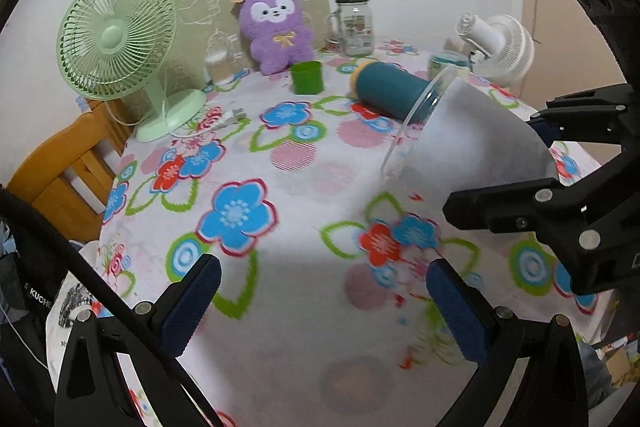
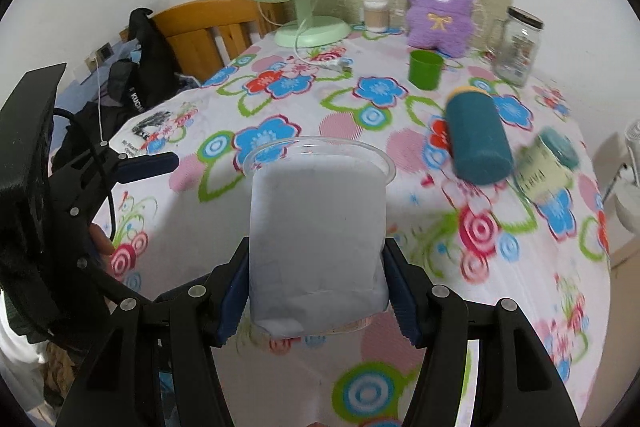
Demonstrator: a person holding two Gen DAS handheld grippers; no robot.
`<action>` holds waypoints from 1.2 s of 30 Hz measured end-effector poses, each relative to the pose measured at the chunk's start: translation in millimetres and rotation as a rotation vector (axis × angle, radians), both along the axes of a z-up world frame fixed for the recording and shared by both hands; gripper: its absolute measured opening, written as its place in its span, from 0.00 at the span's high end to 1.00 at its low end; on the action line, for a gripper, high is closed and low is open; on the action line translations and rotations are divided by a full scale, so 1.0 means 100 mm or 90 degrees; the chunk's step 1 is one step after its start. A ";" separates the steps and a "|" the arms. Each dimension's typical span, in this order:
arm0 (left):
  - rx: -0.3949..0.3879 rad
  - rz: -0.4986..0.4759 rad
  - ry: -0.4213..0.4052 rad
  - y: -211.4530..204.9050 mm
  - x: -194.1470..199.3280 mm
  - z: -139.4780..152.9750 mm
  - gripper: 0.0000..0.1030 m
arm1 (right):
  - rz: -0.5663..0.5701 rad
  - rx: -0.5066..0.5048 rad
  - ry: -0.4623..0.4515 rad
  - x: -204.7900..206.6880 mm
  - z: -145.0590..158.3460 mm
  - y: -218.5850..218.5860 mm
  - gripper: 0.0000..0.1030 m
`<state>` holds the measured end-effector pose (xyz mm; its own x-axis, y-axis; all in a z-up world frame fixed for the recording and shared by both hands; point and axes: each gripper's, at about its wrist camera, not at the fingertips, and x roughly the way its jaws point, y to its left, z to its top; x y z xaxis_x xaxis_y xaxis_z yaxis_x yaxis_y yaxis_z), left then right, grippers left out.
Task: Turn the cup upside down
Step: 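Lift the white cup with the right gripper and carry it toward the left gripper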
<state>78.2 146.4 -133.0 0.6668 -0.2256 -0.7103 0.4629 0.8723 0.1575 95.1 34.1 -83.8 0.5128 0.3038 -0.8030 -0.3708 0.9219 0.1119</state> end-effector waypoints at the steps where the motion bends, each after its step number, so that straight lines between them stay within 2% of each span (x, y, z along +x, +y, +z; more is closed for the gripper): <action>1: -0.001 -0.003 0.001 -0.02 -0.05 -0.01 0.00 | -0.003 -0.003 0.001 -0.05 -0.01 -0.02 0.38; 11: -0.010 -0.014 0.045 -0.16 -0.39 -0.26 0.00 | -0.036 -0.019 0.047 -0.43 -0.27 -0.19 0.38; 23: -0.045 0.006 0.097 -0.15 -0.43 -0.51 0.00 | -0.051 -0.051 0.066 -0.46 -0.42 -0.19 0.36; 30: -0.054 0.013 0.109 -0.16 -0.39 -0.54 0.00 | -0.054 -0.044 0.092 -0.44 -0.46 -0.22 0.29; 36: -0.098 0.017 0.140 -0.11 -0.36 -0.50 0.00 | -0.034 -0.009 0.100 -0.49 -0.36 -0.27 0.27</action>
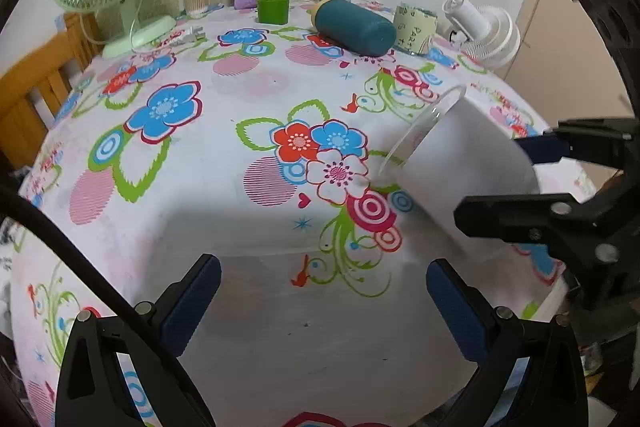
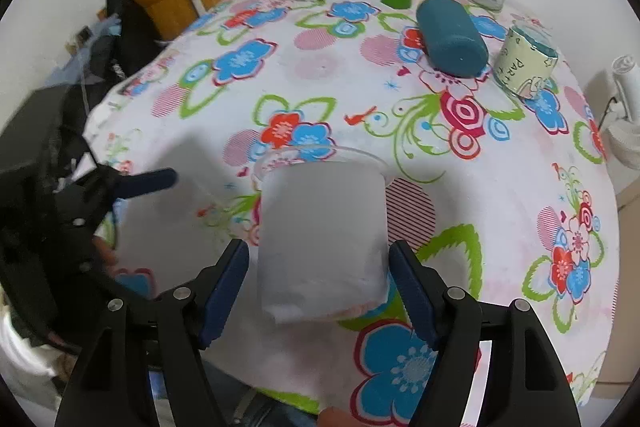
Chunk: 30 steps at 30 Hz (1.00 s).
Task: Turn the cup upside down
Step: 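Lift the white cup with the right gripper and carry it toward the left gripper, then grasp the white cup with the left gripper while the right gripper releases it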
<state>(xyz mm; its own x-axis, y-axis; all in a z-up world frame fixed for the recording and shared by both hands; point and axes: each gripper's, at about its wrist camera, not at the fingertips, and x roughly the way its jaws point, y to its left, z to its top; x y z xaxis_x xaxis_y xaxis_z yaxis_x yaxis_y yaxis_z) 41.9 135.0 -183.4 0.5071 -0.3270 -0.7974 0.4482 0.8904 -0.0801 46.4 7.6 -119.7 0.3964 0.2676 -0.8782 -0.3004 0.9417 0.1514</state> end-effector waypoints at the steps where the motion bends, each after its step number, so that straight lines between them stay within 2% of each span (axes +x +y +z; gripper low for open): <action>1: -0.009 0.003 0.004 0.00 0.00 0.02 0.00 | 0.002 0.006 -0.003 -0.01 0.03 -0.01 0.27; 5: -0.017 0.007 -0.003 -0.03 -0.02 0.08 0.00 | 0.001 -0.007 -0.027 -0.05 0.14 -0.06 0.25; 17: -0.067 -0.011 0.000 -0.23 -0.09 0.31 0.00 | -0.038 0.068 -0.058 -0.19 0.43 -0.56 0.24; 24: -0.086 -0.024 -0.006 -0.46 -0.11 0.43 0.00 | -0.074 0.093 -0.069 -0.24 0.48 -0.89 0.23; 30: -0.108 -0.009 0.007 -0.65 -0.07 0.42 0.00 | -0.111 0.114 -0.073 -0.28 0.43 -1.19 0.23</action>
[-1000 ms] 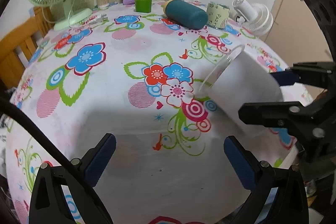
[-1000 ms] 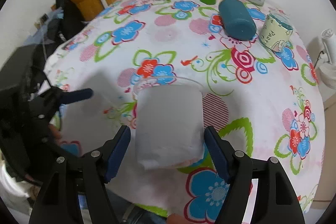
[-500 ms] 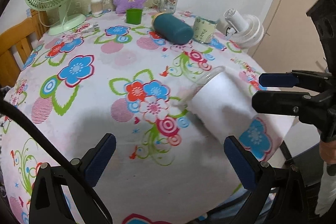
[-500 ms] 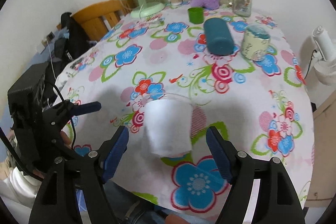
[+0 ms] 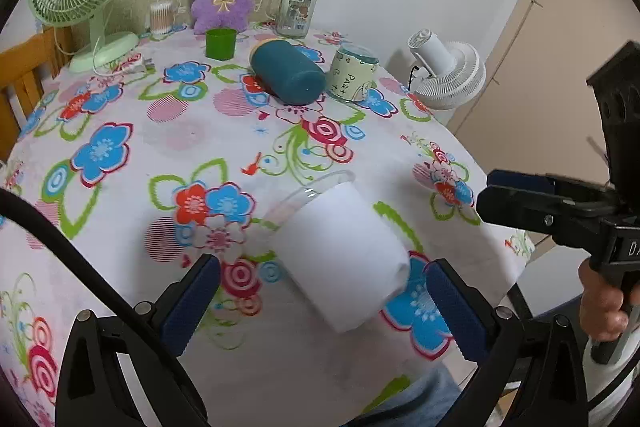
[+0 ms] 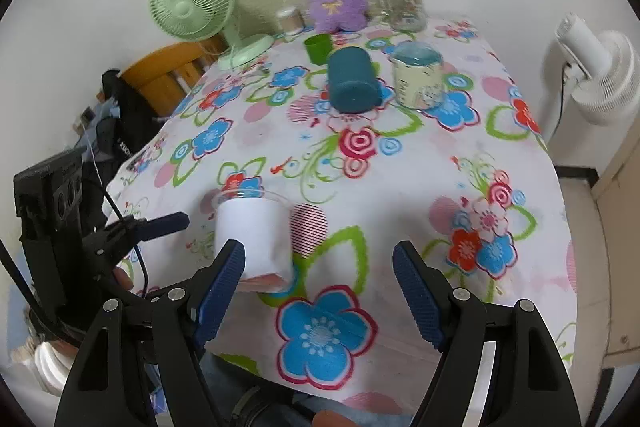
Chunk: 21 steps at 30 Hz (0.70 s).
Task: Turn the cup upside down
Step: 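Grasp the white cup with the left gripper while the right gripper releases it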
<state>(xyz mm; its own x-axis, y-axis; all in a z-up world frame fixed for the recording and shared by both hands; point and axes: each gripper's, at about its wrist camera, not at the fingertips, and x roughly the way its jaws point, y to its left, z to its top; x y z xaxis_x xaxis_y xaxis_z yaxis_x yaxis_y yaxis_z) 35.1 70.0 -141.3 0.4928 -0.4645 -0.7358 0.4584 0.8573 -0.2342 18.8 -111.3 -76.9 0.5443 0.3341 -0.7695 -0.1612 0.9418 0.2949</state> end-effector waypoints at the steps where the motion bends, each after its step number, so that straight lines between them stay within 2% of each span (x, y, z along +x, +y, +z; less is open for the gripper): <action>1: -0.002 0.007 0.000 -0.04 0.00 -0.01 0.00 | -0.005 0.002 0.000 -0.01 -0.01 -0.04 0.23; 13: -0.017 0.059 -0.062 -0.28 -0.10 -0.17 0.00 | -0.061 0.022 0.021 -0.07 -0.23 -0.51 0.23; 21: 0.017 0.089 -0.062 -0.36 -0.08 -0.33 0.00 | -0.061 0.033 0.031 -0.10 -0.34 -0.59 0.23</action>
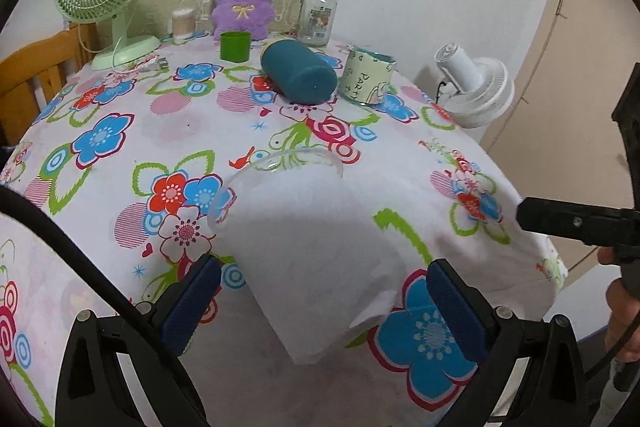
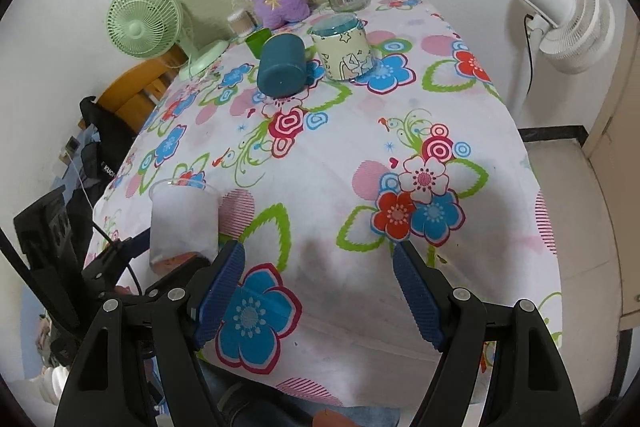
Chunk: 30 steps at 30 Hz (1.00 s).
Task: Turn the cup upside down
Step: 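Grasp the white cup with the left gripper while the right gripper releases it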
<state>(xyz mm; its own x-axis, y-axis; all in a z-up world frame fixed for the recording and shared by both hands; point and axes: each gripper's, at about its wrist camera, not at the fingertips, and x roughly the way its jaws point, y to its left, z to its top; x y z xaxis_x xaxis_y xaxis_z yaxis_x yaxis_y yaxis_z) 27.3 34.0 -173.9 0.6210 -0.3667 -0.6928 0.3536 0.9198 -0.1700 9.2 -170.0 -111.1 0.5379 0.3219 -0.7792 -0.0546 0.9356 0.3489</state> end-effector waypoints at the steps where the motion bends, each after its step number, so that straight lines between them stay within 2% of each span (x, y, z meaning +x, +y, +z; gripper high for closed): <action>1: 0.007 0.004 -0.003 -0.01 0.00 -0.01 0.00 | 0.001 0.000 0.000 -0.01 0.00 0.00 0.23; 7: 0.010 0.029 -0.018 -0.01 0.01 -0.02 0.02 | 0.002 -0.002 0.001 -0.04 -0.01 -0.03 0.23; 11: 0.013 0.028 -0.014 -0.01 0.00 -0.05 0.17 | -0.001 0.002 0.007 -0.03 -0.04 -0.05 0.23; 16: -0.004 0.031 -0.011 0.03 0.03 -0.03 0.20 | 0.003 0.005 0.011 -0.02 -0.05 -0.03 0.23; 21: 0.001 0.027 -0.014 0.07 0.02 0.07 0.24 | 0.020 -0.001 0.010 -0.03 -0.06 0.05 0.23; 30: 0.028 -0.010 0.044 0.30 0.11 0.36 0.24 | 0.074 -0.022 0.002 -0.04 -0.07 0.27 0.23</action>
<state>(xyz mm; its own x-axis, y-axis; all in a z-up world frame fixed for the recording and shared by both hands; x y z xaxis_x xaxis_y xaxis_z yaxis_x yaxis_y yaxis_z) 38.7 63.7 -137.7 0.5658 -0.3443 -0.7492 0.3570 0.9214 -0.1538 5.5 -142.8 -117.9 0.4956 0.3547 -0.7928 -0.1630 0.9346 0.3163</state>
